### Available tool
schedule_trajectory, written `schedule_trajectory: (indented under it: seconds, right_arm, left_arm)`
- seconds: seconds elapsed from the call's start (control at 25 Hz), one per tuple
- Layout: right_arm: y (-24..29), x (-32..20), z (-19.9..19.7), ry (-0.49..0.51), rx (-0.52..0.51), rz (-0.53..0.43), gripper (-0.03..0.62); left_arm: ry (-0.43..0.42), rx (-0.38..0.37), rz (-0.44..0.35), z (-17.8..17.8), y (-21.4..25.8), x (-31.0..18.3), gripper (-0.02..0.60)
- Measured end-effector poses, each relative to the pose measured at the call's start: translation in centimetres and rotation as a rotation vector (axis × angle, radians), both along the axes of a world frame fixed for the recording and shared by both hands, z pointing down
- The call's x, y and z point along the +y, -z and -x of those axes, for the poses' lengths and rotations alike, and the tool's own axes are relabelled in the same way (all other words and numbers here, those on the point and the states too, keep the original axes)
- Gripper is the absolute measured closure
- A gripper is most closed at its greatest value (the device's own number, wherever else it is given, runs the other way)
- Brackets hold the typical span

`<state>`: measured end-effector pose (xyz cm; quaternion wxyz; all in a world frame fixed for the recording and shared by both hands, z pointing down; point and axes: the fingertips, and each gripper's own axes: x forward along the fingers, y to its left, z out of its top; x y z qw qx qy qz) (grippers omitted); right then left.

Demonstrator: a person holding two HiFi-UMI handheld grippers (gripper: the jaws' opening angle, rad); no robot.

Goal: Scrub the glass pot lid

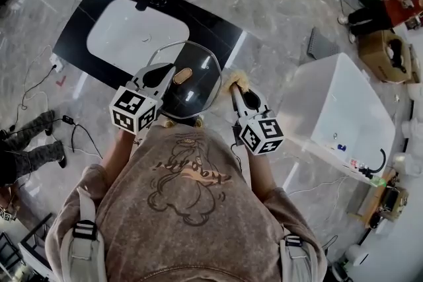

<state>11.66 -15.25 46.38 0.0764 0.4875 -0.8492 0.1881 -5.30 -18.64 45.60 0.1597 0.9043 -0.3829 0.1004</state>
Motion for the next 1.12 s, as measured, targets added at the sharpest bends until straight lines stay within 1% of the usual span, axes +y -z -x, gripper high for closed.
schedule_trajectory:
  seconds: [0.08,0.16,0.48,0.72,0.88,1.12]
  right_arm:
    - [1.3,0.4,0.1,0.003,-0.003,-0.039,0.548]
    - [2.2,0.6,0.3,0.005,-0.005,-0.065,0.548]
    - [2.9,0.9,1.1,0.031,-0.005,-0.084,0.548]
    - [2.4,1.8,1.3,0.045,-0.003,-0.068,0.548]
    - [1.9,2.2,1.3,0.049,-0.012,-0.047,0.548]
    - [1.1,2.5,1.6,0.048,-0.011,-0.025,0.548]
  left_arm:
    - [0.010,0.004,-0.039,0.5,1.3,0.4,0.565]
    - [0.004,0.001,-0.056,0.6,1.9,0.7,0.565]
    - [0.003,0.008,-0.047,0.6,1.8,1.0,0.565]
    - [-0.001,0.006,-0.037,0.4,1.7,1.5,0.565]
    - [0.006,0.021,-0.010,0.3,1.7,1.6,0.565]
    - [-0.004,-0.009,-0.004,0.4,1.0,1.6,0.565]
